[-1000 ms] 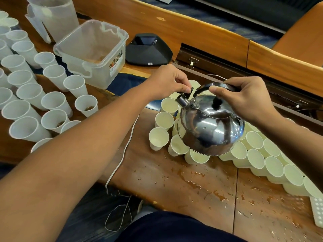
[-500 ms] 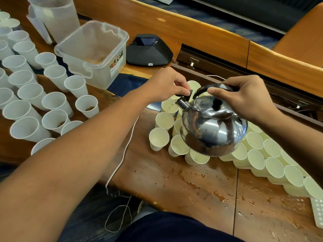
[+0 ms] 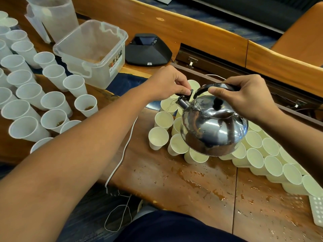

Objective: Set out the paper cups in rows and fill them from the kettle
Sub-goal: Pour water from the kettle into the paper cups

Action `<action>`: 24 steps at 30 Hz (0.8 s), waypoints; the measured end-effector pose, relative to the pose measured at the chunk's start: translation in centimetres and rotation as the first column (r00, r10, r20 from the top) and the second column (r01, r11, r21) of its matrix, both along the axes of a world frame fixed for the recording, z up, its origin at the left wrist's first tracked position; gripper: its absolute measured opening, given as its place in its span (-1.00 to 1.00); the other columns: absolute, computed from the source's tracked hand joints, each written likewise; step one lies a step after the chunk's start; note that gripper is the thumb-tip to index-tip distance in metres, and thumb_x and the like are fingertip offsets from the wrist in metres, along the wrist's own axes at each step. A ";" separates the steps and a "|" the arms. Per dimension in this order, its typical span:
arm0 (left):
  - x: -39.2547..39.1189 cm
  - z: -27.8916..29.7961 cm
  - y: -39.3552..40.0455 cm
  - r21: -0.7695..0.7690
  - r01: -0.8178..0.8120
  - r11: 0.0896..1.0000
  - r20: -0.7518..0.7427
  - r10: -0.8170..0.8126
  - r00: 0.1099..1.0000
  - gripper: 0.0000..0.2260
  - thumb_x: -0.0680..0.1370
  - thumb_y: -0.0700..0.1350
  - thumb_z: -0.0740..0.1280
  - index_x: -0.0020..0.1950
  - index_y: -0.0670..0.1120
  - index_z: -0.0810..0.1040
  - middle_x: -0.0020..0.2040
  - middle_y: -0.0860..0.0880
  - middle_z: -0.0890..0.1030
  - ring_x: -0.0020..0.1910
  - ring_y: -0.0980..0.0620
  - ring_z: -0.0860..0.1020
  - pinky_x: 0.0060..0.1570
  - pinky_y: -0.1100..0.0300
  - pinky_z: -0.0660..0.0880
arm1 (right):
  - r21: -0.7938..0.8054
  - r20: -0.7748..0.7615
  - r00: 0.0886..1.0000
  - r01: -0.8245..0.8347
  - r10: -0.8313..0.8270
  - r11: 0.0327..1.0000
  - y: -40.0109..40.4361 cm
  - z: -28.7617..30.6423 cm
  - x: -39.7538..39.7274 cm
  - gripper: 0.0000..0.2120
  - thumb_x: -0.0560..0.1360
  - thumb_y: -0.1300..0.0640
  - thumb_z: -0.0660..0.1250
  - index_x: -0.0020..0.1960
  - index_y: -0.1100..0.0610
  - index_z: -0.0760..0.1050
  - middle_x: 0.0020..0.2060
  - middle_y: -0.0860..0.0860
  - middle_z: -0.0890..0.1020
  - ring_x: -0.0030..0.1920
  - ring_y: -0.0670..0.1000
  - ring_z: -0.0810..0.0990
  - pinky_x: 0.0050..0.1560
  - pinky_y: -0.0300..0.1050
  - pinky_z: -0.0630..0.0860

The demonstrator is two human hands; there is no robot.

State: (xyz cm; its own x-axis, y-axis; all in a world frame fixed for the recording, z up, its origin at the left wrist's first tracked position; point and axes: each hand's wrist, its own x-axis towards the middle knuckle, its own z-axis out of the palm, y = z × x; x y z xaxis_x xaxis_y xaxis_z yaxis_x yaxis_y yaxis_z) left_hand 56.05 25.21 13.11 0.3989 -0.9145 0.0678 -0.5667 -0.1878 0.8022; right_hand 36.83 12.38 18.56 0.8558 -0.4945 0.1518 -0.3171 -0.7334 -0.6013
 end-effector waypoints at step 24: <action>-0.5 0.9 0.1 0.018 -0.002 1.000 0.039 0.002 0.999 -0.89 0.51 -0.09 0.48 0.02 0.00 0.74 -0.09 0.15 0.69 -0.04 0.25 0.59 -0.13 0.51 0.42 | 0.103 0.111 0.991 0.061 -0.072 0.993 0.5 -1.5 -1.0 -0.74 0.48 -0.05 0.47 -0.29 0.08 0.60 -0.52 -0.17 0.50 -0.46 -0.18 0.38 -0.41 -0.38 0.27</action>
